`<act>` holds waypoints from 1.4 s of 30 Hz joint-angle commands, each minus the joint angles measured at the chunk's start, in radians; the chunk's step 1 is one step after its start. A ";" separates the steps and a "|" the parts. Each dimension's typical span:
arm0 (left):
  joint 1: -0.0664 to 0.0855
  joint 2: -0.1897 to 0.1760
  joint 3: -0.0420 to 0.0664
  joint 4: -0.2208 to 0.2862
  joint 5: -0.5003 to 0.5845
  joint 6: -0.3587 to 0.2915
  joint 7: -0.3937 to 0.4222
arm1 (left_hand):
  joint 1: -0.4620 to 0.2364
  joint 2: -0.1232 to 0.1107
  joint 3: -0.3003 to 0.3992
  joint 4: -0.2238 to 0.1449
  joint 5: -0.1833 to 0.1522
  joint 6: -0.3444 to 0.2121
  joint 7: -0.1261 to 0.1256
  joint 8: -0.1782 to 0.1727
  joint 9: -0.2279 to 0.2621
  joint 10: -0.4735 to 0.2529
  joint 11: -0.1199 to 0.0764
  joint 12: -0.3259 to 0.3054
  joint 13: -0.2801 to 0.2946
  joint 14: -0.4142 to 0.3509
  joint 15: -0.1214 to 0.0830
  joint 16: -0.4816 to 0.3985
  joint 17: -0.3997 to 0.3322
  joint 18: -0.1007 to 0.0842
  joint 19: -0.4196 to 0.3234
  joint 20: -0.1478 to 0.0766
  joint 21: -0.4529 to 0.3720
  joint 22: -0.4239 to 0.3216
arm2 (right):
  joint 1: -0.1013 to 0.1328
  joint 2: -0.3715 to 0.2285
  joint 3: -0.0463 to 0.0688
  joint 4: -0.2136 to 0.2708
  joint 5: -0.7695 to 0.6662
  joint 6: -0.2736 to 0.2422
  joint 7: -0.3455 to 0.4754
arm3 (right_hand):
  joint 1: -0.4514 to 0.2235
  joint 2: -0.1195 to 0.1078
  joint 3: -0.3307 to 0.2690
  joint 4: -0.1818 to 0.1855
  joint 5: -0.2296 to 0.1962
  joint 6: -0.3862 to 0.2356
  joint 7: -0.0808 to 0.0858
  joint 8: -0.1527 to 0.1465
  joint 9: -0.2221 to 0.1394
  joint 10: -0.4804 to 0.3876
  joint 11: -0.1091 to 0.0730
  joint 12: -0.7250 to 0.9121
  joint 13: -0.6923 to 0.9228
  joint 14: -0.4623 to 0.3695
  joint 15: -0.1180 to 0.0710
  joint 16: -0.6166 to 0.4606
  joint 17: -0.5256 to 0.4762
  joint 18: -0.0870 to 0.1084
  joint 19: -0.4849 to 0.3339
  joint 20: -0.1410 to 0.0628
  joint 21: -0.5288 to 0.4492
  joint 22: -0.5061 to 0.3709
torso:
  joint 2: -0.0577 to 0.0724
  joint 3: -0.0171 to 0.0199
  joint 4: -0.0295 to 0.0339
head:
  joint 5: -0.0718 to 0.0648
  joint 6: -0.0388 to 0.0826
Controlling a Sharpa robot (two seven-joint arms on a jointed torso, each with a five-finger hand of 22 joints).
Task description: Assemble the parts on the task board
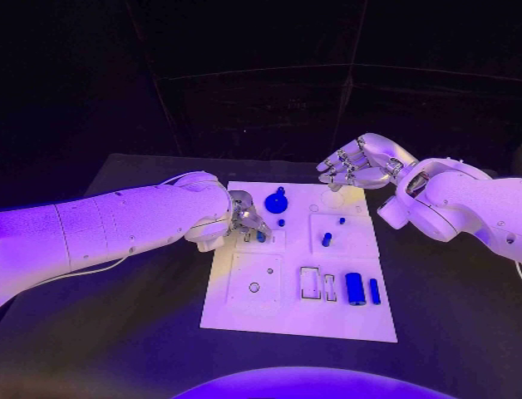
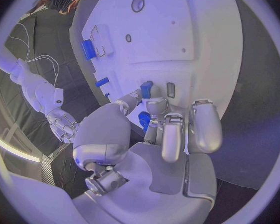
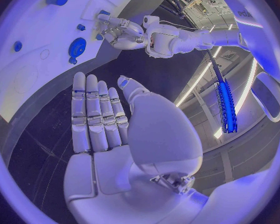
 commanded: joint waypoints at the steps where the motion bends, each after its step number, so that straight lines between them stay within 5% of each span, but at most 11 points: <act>1: 0.001 0.001 0.001 -0.001 -0.005 0.009 -0.003 | -0.017 -0.003 -0.010 0.018 -0.004 0.007 -0.003 0.008 0.003 0.006 0.000 0.005 0.004 0.106 -0.005 0.006 0.263 -0.013 0.008 -0.002 0.006 0.003 | 0.002 0.001 0.001 0.001 0.005 0.004 0.007 | -0.008 -0.003 0.001 0.007 -0.006 -0.007 -0.003 -0.005 -0.001 -0.007 0.003 -0.005 -0.001 -0.002 0.006 -0.004 -0.002 0.002 0.001 0.009 -0.004 -0.002 | 0.000 -0.0003 -0.0001 | -0.001 0.000; 9: 0.001 0.002 0.001 -0.003 -0.005 0.004 -0.001 | -0.076 -0.030 -0.146 0.091 -0.010 0.015 -0.009 0.026 0.012 0.014 -0.005 0.018 0.016 0.106 -0.008 0.006 0.263 -0.015 0.012 -0.005 0.010 0.012 | 0.002 0.001 0.001 0.001 0.007 0.002 0.006 | -0.019 -0.003 -0.002 0.014 -0.012 -0.009 -0.002 -0.004 0.000 -0.010 0.004 -0.005 -0.001 -0.004 0.008 -0.004 -0.003 0.002 0.002 0.012 -0.010 -0.006 | 0.000 -0.0005 0.0000 | -0.001 0.000; 15: 0.001 -0.005 0.001 0.001 -0.005 -0.001 0.000 | -0.053 -0.020 -0.256 0.134 -0.084 0.013 -0.014 0.040 0.017 0.018 -0.008 0.021 0.019 0.106 -0.012 0.006 0.263 -0.016 0.016 -0.009 0.014 0.019 | 0.002 0.001 0.001 0.000 0.008 0.001 0.006 | -0.032 -0.005 -0.009 0.025 -0.022 -0.013 0.000 -0.004 0.000 -0.013 0.006 -0.005 0.000 -0.006 0.010 -0.004 -0.006 0.002 0.003 0.015 -0.019 -0.012 | 0.000 -0.0010 0.0001 | -0.003 0.000; 20: 0.001 -0.017 0.003 0.013 -0.005 -0.007 0.004 | -0.046 -0.015 -0.279 0.144 -0.086 0.012 -0.013 0.043 0.018 0.017 -0.009 0.020 0.016 0.106 -0.012 0.006 0.263 -0.016 0.015 -0.009 0.012 0.018 | 0.002 0.001 0.001 -0.001 0.008 -0.001 0.006 | -0.038 -0.004 -0.012 0.031 -0.022 -0.015 0.000 -0.004 0.000 -0.015 0.007 -0.004 0.000 -0.008 0.012 -0.004 -0.007 0.002 0.004 0.017 -0.024 -0.015 | -0.001 -0.0010 0.0011 | -0.003 0.001; 26: 0.008 -0.039 0.038 0.032 0.007 0.051 0.026 | -0.004 0.002 -0.331 0.157 -0.085 0.000 -0.011 0.043 0.017 0.003 -0.007 0.007 -0.007 0.106 -0.011 0.006 0.263 -0.013 0.010 -0.009 0.003 0.007 | 0.002 0.001 0.001 -0.004 0.008 -0.002 0.007 | -0.042 -0.003 -0.014 0.034 -0.019 -0.016 0.001 -0.003 0.000 -0.016 0.008 -0.004 0.000 -0.009 0.012 -0.004 -0.008 0.002 0.005 0.018 -0.027 -0.017 | -0.001 -0.0005 -0.0001 | -0.003 0.004; 29: 0.027 -0.050 0.060 0.039 0.018 0.115 0.046 | 0.034 0.018 -0.351 0.154 -0.084 -0.037 0.002 0.025 0.009 -0.043 0.004 -0.039 -0.082 0.105 -0.003 0.004 0.260 -0.008 -0.004 -0.003 -0.017 -0.021 | 0.002 0.001 0.001 -0.006 0.008 -0.004 0.009 | -0.044 -0.003 -0.015 0.035 -0.018 -0.016 0.001 -0.003 0.000 -0.016 0.008 -0.003 0.000 -0.009 0.012 -0.004 -0.008 0.003 0.005 0.018 -0.028 -0.018 | -0.001 -0.0001 0.0000 | -0.003 0.006; 32: 0.054 -0.056 0.075 0.031 0.023 0.163 0.061 | 0.057 0.032 -0.371 0.157 -0.084 -0.056 0.012 0.011 0.002 -0.053 0.012 -0.044 -0.095 0.103 0.004 0.001 0.253 -0.006 -0.008 0.003 -0.024 -0.029 | 0.002 0.002 0.001 -0.011 0.008 -0.007 0.009 | -0.044 -0.003 -0.015 0.035 -0.018 -0.016 0.001 -0.003 0.000 -0.016 0.008 -0.003 0.000 -0.009 0.012 -0.004 -0.008 0.003 0.005 0.018 -0.028 -0.018 | -0.001 -0.0002 0.0003 | -0.002 0.008; 38: 0.097 -0.043 0.089 -0.036 0.027 0.242 0.048 | 0.087 0.061 -0.423 0.175 -0.085 -0.130 0.046 -0.058 -0.041 -0.079 0.040 -0.066 -0.141 0.101 0.027 -0.003 0.246 -0.003 -0.016 0.023 -0.038 -0.045 | 0.002 0.004 0.001 -0.017 0.009 -0.010 0.007 | -0.045 -0.002 -0.016 0.037 -0.018 -0.016 0.000 -0.003 0.000 -0.017 0.008 -0.003 0.001 -0.009 0.012 -0.003 -0.008 0.003 0.006 0.018 -0.029 -0.019 | -0.001 0.0013 -0.0002 | -0.004 0.014; 42: 0.110 -0.012 0.091 -0.116 0.027 0.275 0.041 | 0.106 0.072 -0.435 0.174 -0.084 -0.128 0.050 -0.068 -0.053 -0.076 0.045 -0.062 -0.139 0.102 0.031 -0.002 0.247 -0.004 -0.015 0.029 -0.035 -0.041 | 0.002 0.007 0.001 -0.020 0.010 -0.010 0.006 | -0.046 -0.002 -0.018 0.039 -0.012 -0.016 0.000 -0.002 0.001 -0.017 0.007 -0.002 0.001 -0.009 0.012 -0.003 -0.009 0.003 0.008 0.019 -0.032 -0.021 | 0.002 -0.0005 -0.0011 | -0.002 0.015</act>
